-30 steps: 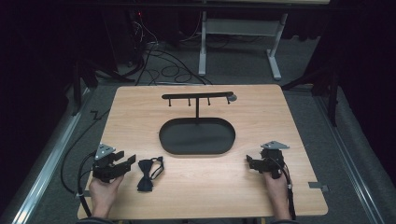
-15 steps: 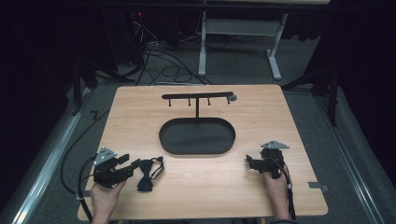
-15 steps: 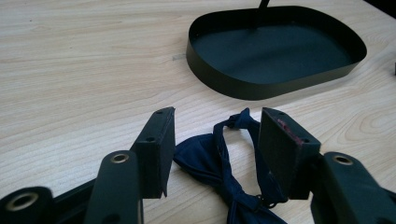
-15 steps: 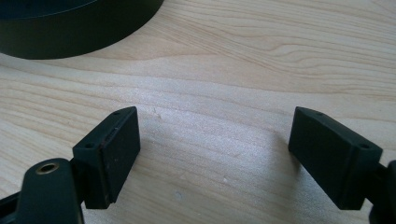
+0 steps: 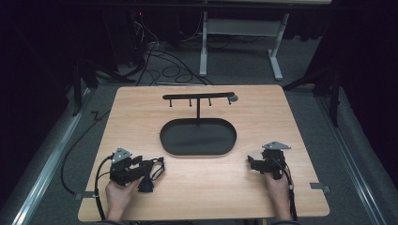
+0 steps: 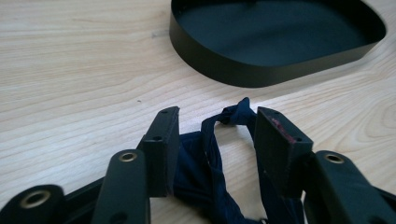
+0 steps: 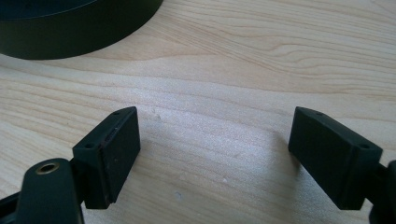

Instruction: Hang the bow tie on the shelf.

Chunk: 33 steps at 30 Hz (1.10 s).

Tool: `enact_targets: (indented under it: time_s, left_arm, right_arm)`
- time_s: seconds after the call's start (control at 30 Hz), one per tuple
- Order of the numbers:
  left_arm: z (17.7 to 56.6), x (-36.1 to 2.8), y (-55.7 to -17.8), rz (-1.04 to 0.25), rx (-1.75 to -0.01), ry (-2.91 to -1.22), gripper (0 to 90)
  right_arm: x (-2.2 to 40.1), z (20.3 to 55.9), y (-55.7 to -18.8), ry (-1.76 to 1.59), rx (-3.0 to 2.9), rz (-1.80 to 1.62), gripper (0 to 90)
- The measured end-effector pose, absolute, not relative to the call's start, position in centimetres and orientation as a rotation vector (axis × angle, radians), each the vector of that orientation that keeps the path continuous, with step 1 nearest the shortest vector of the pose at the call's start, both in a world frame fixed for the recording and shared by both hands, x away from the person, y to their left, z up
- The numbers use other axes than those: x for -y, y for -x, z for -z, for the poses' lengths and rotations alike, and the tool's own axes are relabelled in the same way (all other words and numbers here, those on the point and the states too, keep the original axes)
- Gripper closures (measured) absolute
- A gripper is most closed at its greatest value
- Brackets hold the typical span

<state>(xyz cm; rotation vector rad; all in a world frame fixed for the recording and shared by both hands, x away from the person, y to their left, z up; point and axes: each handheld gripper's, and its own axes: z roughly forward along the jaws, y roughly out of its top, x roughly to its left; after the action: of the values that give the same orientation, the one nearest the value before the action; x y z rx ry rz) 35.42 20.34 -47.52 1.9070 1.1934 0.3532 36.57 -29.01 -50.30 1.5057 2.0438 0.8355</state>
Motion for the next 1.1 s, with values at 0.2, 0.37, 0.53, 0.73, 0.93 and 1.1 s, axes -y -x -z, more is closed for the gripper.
enact_targets:
  time_s: [0.2, 0.37, 0.53, 0.73, 0.93, 1.1]
  left_arm:
    - [48.3, -19.9, -36.2, -0.368, -1.198, -1.922, 59.6]
    - [48.6, -19.9, -36.5, -0.373, -1.201, -1.916, 66.0]
    - [49.1, -19.8, -36.9, -0.357, -1.207, -1.941, 69.3]
    - [49.5, -19.5, -37.1, -0.35, -1.201, -1.981, 76.7]
    - [49.3, -19.5, -36.9, -0.361, -1.191, -1.979, 87.4]
    - [48.7, -19.7, -36.6, -0.364, -1.173, -1.949, 87.8]
  right_arm:
    - [29.0, 50.3, -36.6, -1.505, -2.045, -0.835, 17.7]
    - [29.0, 50.3, -36.6, -1.506, -2.044, -0.835, 17.7]
    - [29.0, 50.3, -36.6, -1.505, -2.045, -0.836, 17.7]
    - [29.0, 50.3, -36.6, -1.505, -2.044, -0.836, 17.7]
    - [29.0, 50.3, -36.6, -1.505, -2.044, -0.835, 17.7]
    - [29.0, 50.3, -36.6, -1.505, -2.045, -0.835, 17.7]
